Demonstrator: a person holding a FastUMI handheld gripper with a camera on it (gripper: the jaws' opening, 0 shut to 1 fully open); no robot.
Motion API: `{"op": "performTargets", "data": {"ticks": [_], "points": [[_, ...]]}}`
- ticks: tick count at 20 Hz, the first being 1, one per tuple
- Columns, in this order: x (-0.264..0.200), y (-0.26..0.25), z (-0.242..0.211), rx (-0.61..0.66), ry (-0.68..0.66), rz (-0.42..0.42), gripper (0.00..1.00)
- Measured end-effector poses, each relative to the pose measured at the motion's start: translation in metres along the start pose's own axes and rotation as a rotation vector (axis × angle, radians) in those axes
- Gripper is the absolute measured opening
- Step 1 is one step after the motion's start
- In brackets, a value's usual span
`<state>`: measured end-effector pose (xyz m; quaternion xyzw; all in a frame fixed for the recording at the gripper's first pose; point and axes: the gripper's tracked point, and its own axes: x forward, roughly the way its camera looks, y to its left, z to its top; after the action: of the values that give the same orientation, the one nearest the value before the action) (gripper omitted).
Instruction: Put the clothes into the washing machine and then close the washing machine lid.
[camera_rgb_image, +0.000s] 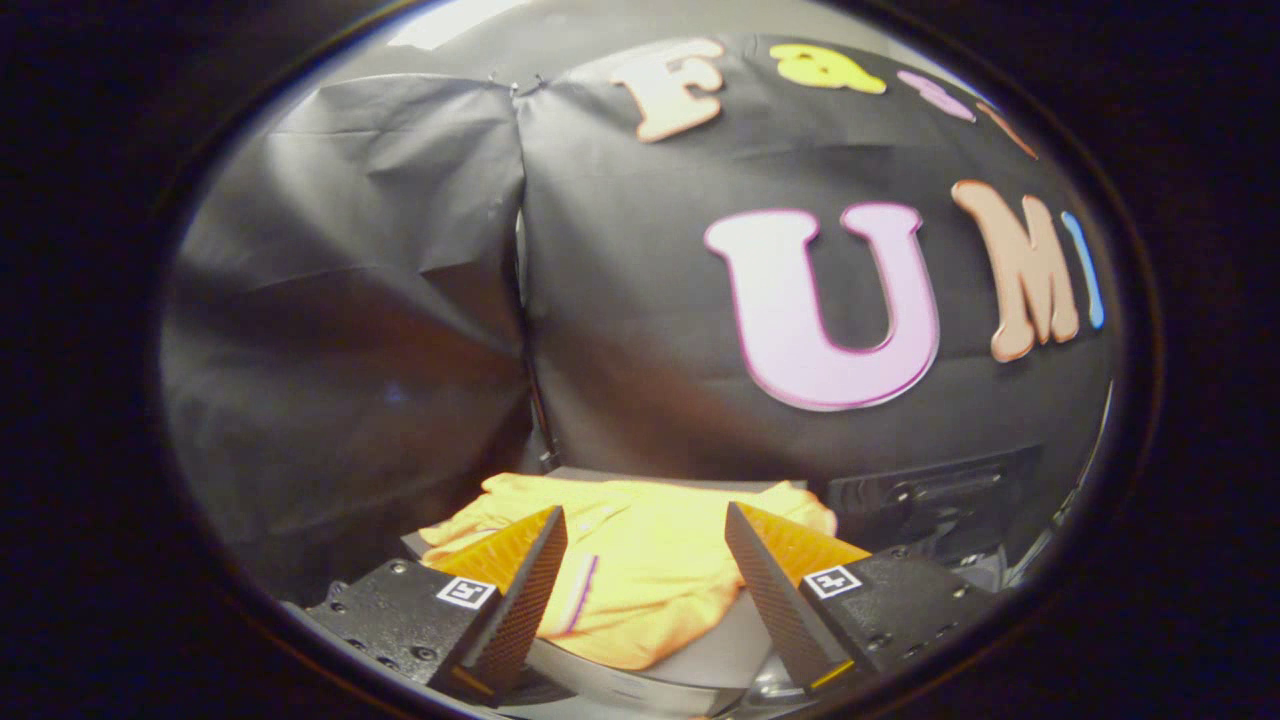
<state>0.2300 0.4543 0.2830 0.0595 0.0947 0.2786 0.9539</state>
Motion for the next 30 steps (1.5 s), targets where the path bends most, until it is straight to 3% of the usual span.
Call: {"op": "performTargets", "data": {"ticks": [3,9,12,13,26,27,29,30], "points": [[0.043,0.025,-0.011,0.05,0.109,0.042,0.96],[0.104,0.014,-0.062,-0.014,0.332,-0.049,0.97],[0.103,0.011,-0.091,-0.056,0.462,-0.076,0.98],[0.114,0.009,-0.084,-0.068,0.413,-0.079,0.98],[0.112,0.006,-0.087,-0.038,0.392,-0.125,0.98],[0.112,0.008,-0.088,-0.047,0.387,-0.121,0.96],[0.11,0.018,-0.087,-0.033,0.373,-0.076,0.81],[0.106,0.024,-0.084,0.007,0.384,-0.054,0.59]]}}
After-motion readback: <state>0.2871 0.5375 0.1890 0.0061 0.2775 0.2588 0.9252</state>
